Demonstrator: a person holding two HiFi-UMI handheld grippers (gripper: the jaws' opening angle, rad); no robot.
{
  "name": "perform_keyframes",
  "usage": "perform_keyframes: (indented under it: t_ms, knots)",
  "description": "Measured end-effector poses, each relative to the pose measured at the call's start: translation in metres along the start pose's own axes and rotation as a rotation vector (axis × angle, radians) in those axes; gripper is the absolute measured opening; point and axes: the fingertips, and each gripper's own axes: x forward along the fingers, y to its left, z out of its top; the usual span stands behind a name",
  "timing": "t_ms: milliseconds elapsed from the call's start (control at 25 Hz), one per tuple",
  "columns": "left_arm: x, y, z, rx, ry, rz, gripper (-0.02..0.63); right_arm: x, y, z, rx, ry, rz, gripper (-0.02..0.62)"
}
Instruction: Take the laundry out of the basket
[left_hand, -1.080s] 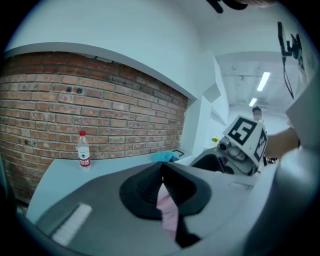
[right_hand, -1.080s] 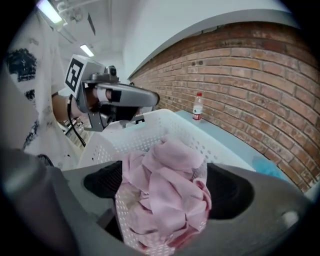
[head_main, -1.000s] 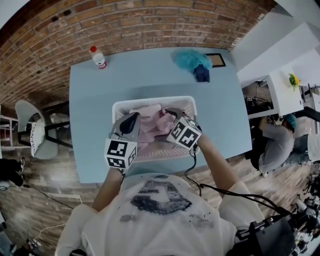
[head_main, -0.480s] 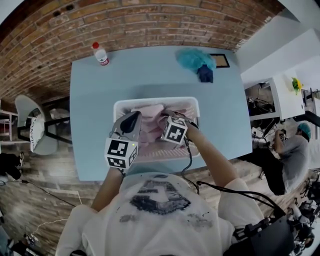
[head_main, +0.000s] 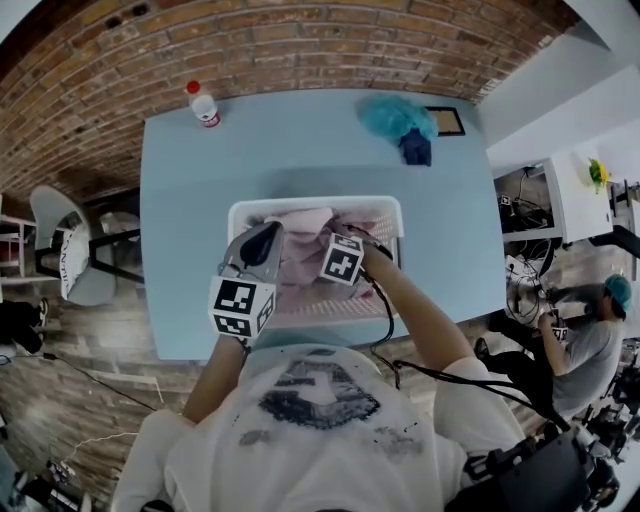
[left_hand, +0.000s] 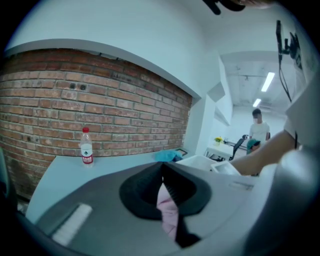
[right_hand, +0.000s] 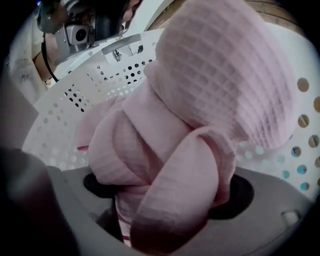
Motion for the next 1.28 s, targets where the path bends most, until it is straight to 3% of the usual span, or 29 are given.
perform_keyframes:
  t_ms: [560, 960, 1280]
  knots:
    - [0.0, 0.004, -0.008, -0.014, 0.021, 0.008, -0.009, 0.023, 0.001, -0.005, 0.105, -0.035, 0.06, 0.522]
    - [-0.001, 0.0, -0.009, -0.014, 0.025, -0.002, -0.009, 0.016, 0.001, -0.012, 0.153, -0.032, 0.038, 0.418]
    - [-0.012, 0.004, -0.012, -0.016, 0.023, 0.008, -0.009, -0.001, 0.004, -0.008, 0.205, -0.063, 0.012, 0.396]
